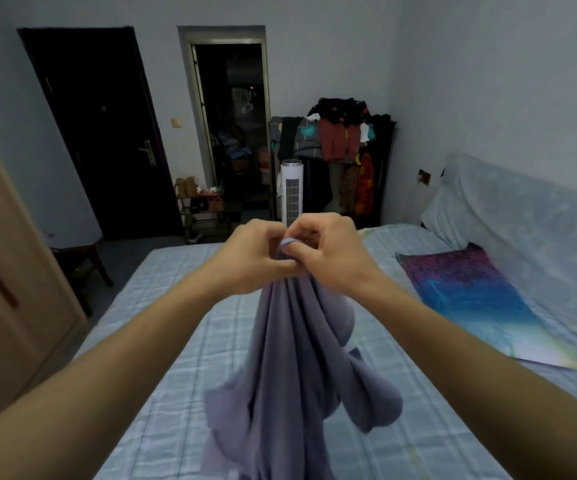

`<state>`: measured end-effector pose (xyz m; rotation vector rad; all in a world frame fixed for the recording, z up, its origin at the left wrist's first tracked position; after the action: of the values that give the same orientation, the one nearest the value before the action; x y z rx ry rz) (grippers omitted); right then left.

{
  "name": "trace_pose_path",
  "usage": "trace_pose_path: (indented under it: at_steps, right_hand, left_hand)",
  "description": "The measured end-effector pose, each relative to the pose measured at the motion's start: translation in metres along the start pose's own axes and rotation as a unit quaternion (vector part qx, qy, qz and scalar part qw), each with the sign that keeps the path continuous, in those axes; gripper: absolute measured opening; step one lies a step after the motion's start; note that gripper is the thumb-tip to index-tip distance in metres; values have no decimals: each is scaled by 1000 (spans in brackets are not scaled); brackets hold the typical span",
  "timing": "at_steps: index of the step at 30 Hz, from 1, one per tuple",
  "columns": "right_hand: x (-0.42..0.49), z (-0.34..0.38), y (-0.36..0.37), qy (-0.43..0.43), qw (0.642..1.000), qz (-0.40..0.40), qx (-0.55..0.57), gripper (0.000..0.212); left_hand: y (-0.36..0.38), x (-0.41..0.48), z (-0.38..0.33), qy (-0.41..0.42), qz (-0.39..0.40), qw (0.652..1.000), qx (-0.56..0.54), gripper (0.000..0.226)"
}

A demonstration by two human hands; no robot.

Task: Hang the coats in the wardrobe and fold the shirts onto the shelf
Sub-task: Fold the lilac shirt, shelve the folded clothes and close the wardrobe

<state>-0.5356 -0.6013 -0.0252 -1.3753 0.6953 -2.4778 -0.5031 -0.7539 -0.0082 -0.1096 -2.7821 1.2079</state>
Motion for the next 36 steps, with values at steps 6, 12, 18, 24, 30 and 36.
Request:
trace_pose_path:
  at_steps: [6,12,18,24,30,36]
  right_hand:
    - [-29,-16,-6,8,995,-12,96,7]
    - [-80,-52,-5,135,961,144,195,14]
    - [-93,-79,-21,171,974,100,106,11]
    - [-49,-52,-47,87,986,-42,135,15]
    - [-20,-15,-35,27,993,-34,113,7]
    - [-23,-5,-23,8,995,-12,99,8]
  left_hand:
    - [11,4,6,25,-21,999,5,11]
    - [10,9,5,58,-33,996,-54,13]
    - [-11,14,24,36,-68,996,-37,12]
    - [-19,18,47,-27,-63,997,40,15]
    - [-6,11,22,10,37,999,-20,23]
    - [0,7,-2,81,-1,995,-66,15]
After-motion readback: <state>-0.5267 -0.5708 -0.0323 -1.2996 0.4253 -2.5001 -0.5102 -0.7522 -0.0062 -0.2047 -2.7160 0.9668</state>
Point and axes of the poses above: each hand's wrist, its own x-axis towards the middle knuckle, its own y-axis out of the palm, z = x × y, the point moved 1 cm from there along x, towards the middle knuckle, and after that the axes turned 14 degrees about -y, right-handed, at the moved point
